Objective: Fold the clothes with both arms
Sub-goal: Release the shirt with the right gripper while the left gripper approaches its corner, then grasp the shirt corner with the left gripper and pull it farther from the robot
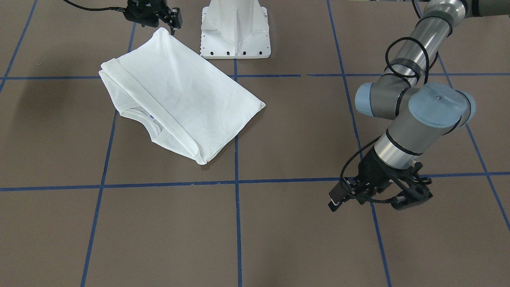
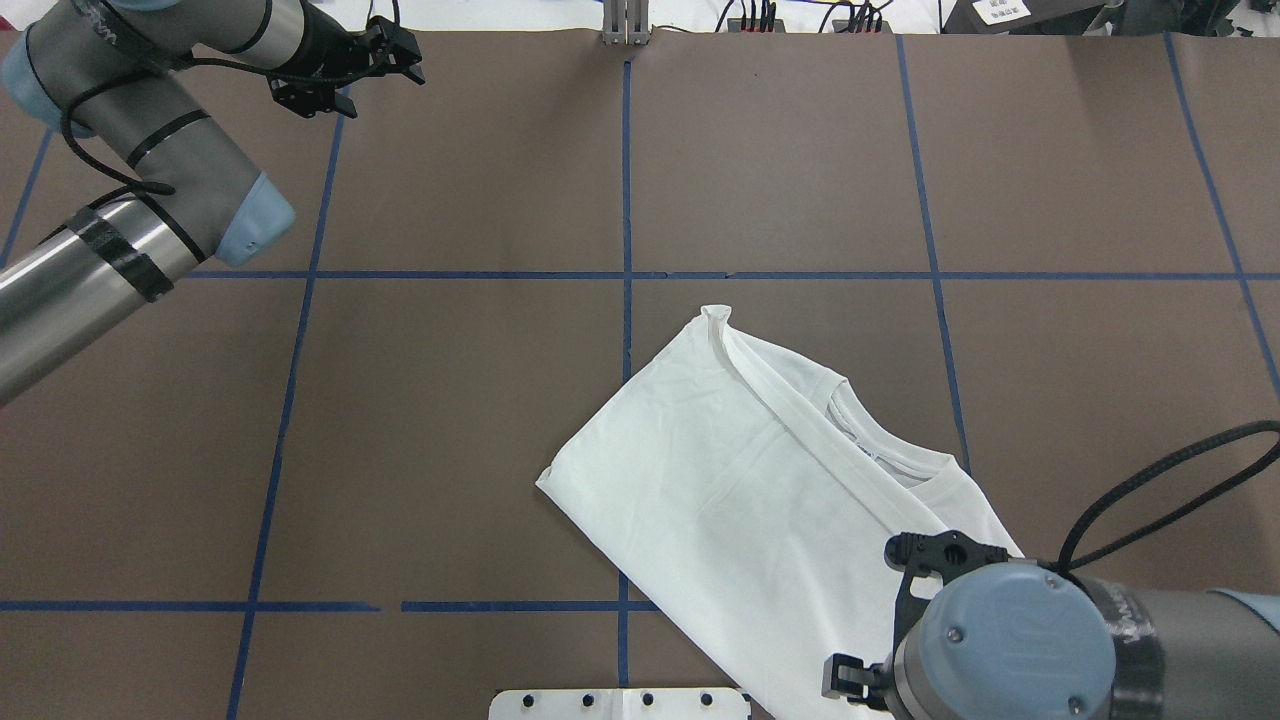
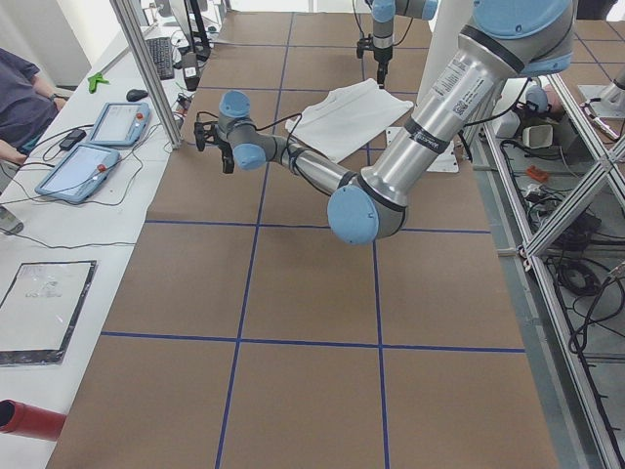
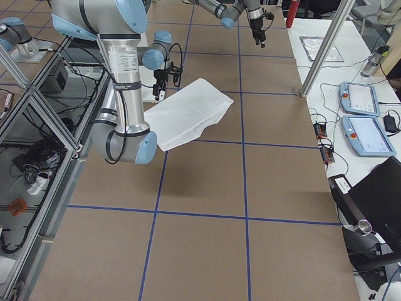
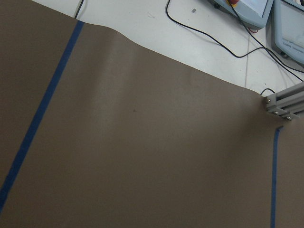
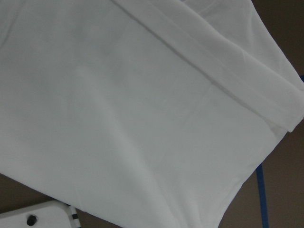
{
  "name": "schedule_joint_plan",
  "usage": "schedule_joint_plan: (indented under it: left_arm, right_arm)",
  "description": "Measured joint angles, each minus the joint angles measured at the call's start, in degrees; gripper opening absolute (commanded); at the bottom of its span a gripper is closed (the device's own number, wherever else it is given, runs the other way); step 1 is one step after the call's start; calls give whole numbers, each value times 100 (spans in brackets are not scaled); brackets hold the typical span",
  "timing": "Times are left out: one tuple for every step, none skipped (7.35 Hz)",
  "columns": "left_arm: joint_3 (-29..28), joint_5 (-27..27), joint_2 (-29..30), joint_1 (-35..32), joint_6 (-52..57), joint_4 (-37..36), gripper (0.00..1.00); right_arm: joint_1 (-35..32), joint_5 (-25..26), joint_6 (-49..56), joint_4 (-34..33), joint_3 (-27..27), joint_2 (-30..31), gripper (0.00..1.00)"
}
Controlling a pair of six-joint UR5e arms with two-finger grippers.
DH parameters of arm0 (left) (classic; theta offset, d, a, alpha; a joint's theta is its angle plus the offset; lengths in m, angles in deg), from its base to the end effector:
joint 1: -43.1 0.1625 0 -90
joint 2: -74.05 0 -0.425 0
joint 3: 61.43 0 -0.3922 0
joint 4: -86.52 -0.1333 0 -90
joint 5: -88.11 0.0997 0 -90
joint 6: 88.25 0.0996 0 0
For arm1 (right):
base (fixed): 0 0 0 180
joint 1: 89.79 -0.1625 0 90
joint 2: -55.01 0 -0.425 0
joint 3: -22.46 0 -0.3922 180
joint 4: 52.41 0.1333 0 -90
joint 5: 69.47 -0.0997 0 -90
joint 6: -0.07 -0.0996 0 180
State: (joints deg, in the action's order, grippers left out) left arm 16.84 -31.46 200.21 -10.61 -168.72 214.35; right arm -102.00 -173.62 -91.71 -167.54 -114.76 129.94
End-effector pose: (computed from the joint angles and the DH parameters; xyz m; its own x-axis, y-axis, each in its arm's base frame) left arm 0.3648 -0.6390 0.2955 0.3450 -0.2265 -0.9109 0.3908 0.9170 -0.0800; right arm -0.3979 -0.1976 0.2424 0.7767 0.1989 0.5977 -0.0849 0.9732 -0.2135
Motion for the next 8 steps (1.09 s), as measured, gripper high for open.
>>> schedule_joint_plan:
  left_arm:
    - [540, -29, -266, 341, -505, -92, 99]
    - [1054, 44, -515, 776, -1143, -185, 99]
    - [1463, 241, -692, 1259, -1770, -331, 99]
    - [1857, 575, -775, 1812, -2336, -702, 98]
    - [2238, 933, -799, 2348, -2774, -1207, 97]
    - [2506, 1191, -794, 2822, -3160, -1636, 96]
    - [2591, 1387, -778, 3210, -3437, -1877, 94]
    - [2539, 1569, -763, 3459, -3553, -1970, 92]
  right_arm:
    - [-405, -47, 427, 5, -7, -189, 100]
    - [-844, -148, 811, 7, -7, -350, 100]
    - [-1312, -347, 1197, 7, -3, -450, 100]
    - [-1732, -565, 1638, 10, 13, -494, 100]
    - [-2085, -716, 2062, 14, 43, -513, 100]
    - [-2360, -835, 2383, 18, 86, -519, 100]
    - [-2532, -915, 2564, 26, 140, -526, 100]
    - [-2607, -955, 2621, 103, 201, -531, 100]
